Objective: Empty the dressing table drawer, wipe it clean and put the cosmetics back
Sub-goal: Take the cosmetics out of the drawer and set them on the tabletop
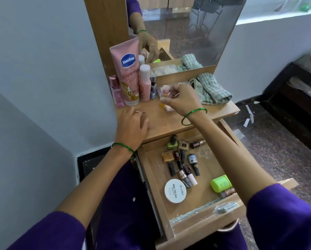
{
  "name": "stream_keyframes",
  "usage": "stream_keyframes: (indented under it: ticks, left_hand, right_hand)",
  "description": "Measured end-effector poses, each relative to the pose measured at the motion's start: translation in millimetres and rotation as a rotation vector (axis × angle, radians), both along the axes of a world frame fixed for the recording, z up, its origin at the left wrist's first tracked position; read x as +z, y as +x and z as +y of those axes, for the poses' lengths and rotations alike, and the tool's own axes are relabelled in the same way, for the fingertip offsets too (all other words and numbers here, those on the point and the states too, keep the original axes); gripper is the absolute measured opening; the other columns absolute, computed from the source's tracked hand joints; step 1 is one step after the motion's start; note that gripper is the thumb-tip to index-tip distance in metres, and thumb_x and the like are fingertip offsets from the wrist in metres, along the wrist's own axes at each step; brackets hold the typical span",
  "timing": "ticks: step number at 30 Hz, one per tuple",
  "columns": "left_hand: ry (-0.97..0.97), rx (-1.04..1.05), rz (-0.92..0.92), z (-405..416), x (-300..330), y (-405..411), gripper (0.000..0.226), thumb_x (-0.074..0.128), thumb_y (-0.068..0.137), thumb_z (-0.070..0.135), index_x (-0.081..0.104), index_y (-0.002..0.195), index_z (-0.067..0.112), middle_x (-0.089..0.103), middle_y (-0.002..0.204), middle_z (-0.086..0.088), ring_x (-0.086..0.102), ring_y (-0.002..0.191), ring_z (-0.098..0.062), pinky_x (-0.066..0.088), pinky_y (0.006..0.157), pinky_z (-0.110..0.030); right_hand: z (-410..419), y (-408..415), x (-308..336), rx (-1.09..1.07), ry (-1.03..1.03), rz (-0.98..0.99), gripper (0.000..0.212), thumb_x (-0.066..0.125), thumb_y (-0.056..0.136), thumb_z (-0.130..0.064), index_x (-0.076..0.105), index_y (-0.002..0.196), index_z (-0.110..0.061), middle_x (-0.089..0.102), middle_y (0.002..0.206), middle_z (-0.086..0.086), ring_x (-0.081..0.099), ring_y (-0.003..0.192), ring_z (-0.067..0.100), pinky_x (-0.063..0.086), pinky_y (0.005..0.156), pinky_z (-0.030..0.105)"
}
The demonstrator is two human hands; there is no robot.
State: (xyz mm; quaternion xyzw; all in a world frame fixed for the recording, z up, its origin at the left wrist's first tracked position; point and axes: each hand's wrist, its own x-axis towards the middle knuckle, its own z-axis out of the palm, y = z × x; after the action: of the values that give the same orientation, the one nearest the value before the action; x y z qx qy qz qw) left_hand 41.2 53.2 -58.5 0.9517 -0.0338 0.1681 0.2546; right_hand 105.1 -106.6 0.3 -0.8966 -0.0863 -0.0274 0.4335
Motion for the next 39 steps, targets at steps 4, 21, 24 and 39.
stream_keyframes:
  ticks: [4,21,24,39]
  left_hand:
    - [0.022,0.027,-0.049,-3,-8,4,0.031,0.055,0.091,0.022,0.064,0.111,0.000,0.059,0.108,-0.016,0.054,0.103,-0.031,0.043,0.090,-0.042]
    - [0.090,0.037,-0.149,-6,-15,6,0.027,0.046,0.087,0.019,0.065,0.094,0.002,0.059,0.089,-0.013,0.055,0.085,-0.028,0.045,0.074,-0.038]
    - [0.097,0.042,-0.134,-5,-17,5,0.027,0.045,0.087,0.019,0.065,0.094,0.002,0.059,0.089,-0.013,0.056,0.085,-0.028,0.047,0.074,-0.039]
    - [0.101,0.036,-0.133,-5,-17,5,0.033,0.041,0.086,0.021,0.065,0.094,0.001,0.060,0.089,-0.014,0.057,0.083,-0.029,0.048,0.073,-0.040]
  right_hand:
    - [15,7,4,-0.009,-0.080,-0.015,0.017,0.072,0.076,-0.014,0.056,0.082,-0.016,0.051,0.062,-0.010,0.045,0.056,-0.002,0.035,0.052,0.002]
    - [25,25,-10,-0.086,-0.086,0.054,0.024,0.069,0.078,-0.005,0.060,0.100,-0.007,0.062,0.083,0.007,0.056,0.073,0.016,0.036,0.052,0.011]
    - [27,25,-12,-0.078,-0.093,0.062,0.022,0.071,0.076,-0.004,0.057,0.092,-0.012,0.062,0.083,0.006,0.057,0.075,0.016,0.038,0.054,0.013]
    - [24,28,-13,-0.048,-0.153,-0.002,0.019,0.072,0.074,-0.008,0.056,0.082,-0.010,0.056,0.078,0.003,0.052,0.075,0.015,0.033,0.052,0.009]
